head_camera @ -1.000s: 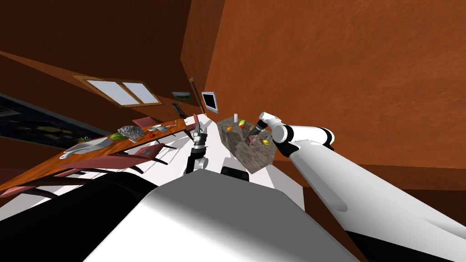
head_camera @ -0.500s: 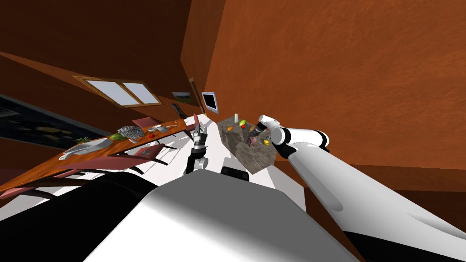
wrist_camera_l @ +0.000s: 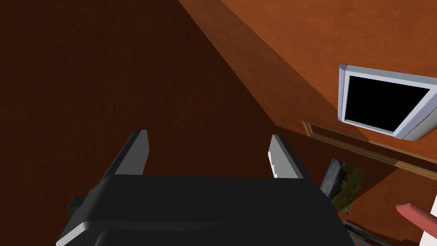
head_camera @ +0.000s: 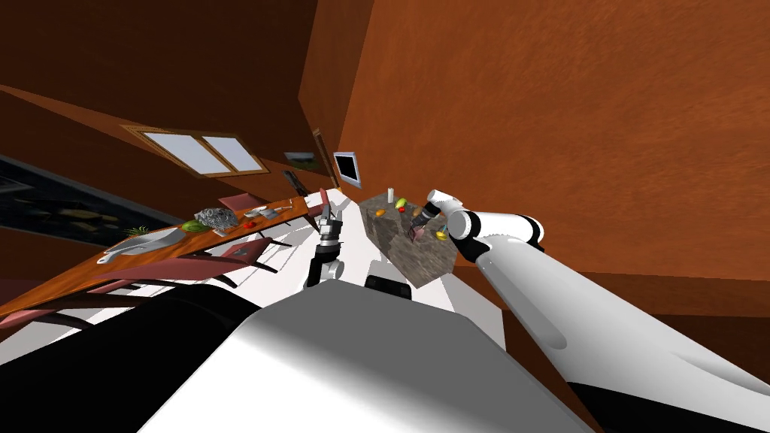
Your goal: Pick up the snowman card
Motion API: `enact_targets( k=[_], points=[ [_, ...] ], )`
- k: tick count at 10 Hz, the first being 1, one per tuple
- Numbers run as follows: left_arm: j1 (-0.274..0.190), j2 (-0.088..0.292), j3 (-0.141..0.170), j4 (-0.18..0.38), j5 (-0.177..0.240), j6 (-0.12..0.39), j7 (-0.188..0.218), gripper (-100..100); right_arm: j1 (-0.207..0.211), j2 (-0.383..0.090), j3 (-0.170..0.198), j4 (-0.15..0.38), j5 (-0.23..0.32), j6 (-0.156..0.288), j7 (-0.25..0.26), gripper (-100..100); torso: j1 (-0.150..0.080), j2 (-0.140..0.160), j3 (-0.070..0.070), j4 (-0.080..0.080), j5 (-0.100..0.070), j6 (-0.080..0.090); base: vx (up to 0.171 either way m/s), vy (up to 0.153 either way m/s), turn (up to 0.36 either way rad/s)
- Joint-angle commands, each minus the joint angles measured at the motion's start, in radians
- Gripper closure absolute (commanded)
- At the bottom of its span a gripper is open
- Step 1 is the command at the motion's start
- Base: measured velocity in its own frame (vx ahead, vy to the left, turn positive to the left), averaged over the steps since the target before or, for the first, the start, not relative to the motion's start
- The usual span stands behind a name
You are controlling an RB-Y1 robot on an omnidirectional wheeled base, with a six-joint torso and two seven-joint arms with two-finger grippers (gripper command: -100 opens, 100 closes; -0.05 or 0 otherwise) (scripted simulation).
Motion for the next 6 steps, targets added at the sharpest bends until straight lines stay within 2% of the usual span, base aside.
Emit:
enact_targets(
  k=[1, 2, 3, 4, 5, 6],
  points=[
    [0.000, 0.000, 0.000, 0.000, 0.000, 0.000, 0.000, 0, 0.000, 0.000, 0.000, 0.000, 0.000, 0.000, 0.000, 0, 0.000, 0.000, 0.000, 0.000, 0.000, 0.000, 0.000, 0.000, 0.000],
    [0.000, 0.000, 0.000, 0.000, 0.000, 0.000, 0.000, 0, -0.029, -0.008, 0.000, 0.011, -0.001, 0.020, -0.010, 100, 0.000, 0.000, 0.000, 0.000, 0.000, 0.000, -0.012, -0.032, -0.001],
    [0.000, 0.000, 0.000, 0.000, 0.000, 0.000, 0.000, 0, -0.029, -0.008, 0.000, -0.018, -0.001, 0.020, -0.010, 100, -0.002, 0.001, 0.001, 0.001, 0.000, 0.000, -0.015, -0.039, 0.006],
    [0.000, 0.000, 0.000, 0.000, 0.000, 0.000, 0.000, 0, -0.029, -0.008, 0.000, 0.011, -0.001, 0.020, -0.010, 100, -0.002, 0.001, 0.001, 0.001, 0.000, 0.000, -0.004, -0.024, 0.000],
    [0.000, 0.000, 0.000, 0.000, 0.000, 0.000, 0.000, 0, -0.030, -0.009, 0.000, 0.003, -0.001, 0.019, -0.009, 100, -0.002, 0.001, 0.001, 0.000, 0.000, 0.000, -0.002, -0.009, -0.002],
    [0.000, 0.000, 0.000, 0.000, 0.000, 0.000, 0.000, 0, -0.030, -0.009, 0.000, 0.005, -0.001, 0.018, -0.009, 0, -0.001, 0.001, 0.000, 0.000, 0.000, 0.000, 0.000, 0.000, 0.000]
  ],
)
